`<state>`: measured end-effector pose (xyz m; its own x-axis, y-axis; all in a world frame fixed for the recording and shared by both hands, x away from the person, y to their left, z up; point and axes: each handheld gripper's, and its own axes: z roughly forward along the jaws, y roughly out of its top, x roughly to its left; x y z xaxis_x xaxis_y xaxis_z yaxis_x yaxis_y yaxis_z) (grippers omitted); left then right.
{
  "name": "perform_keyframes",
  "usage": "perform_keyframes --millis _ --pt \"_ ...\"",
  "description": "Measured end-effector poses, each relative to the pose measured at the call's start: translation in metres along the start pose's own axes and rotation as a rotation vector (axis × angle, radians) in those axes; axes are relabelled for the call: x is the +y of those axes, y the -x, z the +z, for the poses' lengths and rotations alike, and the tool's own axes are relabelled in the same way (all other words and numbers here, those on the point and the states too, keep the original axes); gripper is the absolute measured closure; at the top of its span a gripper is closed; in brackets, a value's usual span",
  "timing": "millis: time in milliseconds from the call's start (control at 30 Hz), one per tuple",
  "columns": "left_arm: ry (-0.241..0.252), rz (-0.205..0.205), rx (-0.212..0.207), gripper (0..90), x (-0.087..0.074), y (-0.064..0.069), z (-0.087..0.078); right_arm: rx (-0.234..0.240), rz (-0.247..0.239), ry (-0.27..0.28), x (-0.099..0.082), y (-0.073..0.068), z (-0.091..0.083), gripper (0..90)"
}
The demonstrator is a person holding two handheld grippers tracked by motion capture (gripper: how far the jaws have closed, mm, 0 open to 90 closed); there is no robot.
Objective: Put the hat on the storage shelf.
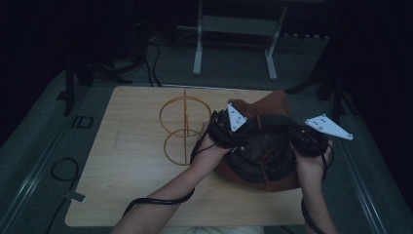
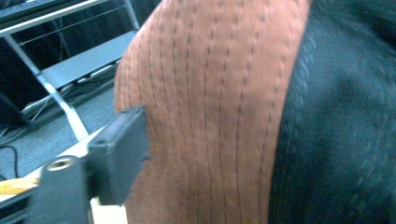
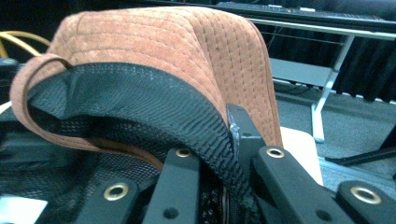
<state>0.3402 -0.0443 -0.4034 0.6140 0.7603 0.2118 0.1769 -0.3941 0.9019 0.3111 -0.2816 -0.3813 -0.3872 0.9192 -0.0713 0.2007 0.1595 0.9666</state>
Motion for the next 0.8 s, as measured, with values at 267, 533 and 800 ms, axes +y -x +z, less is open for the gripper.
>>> perform_keyframes --millis 267,533,800 --pt "-0.01 0.018 0.001 65.7 -0.001 0.002 0.005 0.01 0.006 0.009 -0.002 -0.005 -0.009 83.5" --pt "0.012 -0.011 -0.022 86.1 0.005 0.0 0.008 0.019 0.004 0.006 -0.004 -0.008 -0.012 80.9" --pt "0.069 -0.009 -0.027 86.5 0.019 -0.001 0.003 0.026 -0.021 0.03 -0.008 -0.004 -0.032 59.5"
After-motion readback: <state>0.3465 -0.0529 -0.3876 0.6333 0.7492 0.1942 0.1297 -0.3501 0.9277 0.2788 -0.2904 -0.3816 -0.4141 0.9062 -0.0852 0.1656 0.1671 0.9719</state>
